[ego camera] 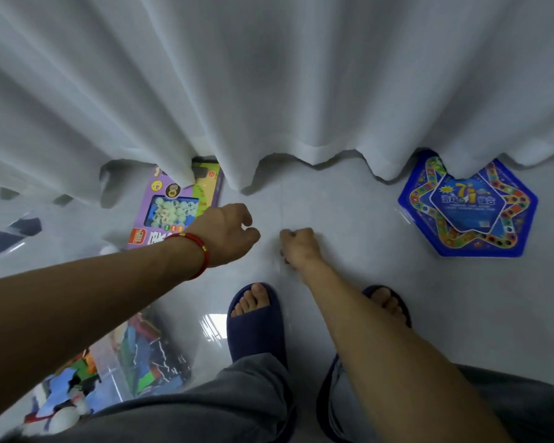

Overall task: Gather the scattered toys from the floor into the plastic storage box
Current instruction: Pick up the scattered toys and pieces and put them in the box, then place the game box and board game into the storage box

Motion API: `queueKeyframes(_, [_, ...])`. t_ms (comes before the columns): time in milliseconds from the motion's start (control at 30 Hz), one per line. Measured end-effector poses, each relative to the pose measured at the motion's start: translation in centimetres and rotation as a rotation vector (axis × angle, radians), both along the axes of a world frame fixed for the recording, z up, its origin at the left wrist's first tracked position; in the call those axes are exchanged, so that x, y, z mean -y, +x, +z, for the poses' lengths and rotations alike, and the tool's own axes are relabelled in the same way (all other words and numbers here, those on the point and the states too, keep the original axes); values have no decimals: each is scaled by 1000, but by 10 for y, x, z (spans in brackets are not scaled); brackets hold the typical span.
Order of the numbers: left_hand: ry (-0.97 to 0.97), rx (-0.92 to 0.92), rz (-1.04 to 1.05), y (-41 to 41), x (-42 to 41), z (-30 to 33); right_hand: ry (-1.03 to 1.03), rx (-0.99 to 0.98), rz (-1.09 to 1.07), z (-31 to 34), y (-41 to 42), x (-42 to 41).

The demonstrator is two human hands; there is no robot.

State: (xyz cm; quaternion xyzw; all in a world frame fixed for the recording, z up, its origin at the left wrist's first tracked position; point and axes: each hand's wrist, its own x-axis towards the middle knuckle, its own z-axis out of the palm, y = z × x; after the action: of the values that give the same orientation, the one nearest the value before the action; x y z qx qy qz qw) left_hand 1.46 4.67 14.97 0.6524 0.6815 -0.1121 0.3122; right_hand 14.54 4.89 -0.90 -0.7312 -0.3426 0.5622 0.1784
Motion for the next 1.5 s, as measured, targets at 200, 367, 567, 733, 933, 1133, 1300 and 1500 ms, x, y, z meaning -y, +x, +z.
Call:
queueKeyframes(200, [-282,665,898,-38,13,62,133,-533,-24,145,-70,18])
queueKeyframes(367, [-141,1343,1178,-87,79,84,149,-609,175,230,-131,55])
queueKeyframes(567, [122,1608,1597,-158,175,58,274,-325,638,271,-170,100])
queueKeyframes(733, [249,1435,1619,-203,221,42,288,-203,702,263,-165,100])
queueKeyframes(933, [341,687,1020,-206,195,18,159,-91,526,209,-139,60])
queueKeyframes(1133, [382,87,593,-186,123,-29,163,247,688,124,-132,26])
queueKeyframes(1300, [494,-119,531,-189,100,-67,273,406,979,45,-150,0])
queueKeyframes(1500, [567,-132,531,-185,103,-70,269,701,1216,-21,-201,-25])
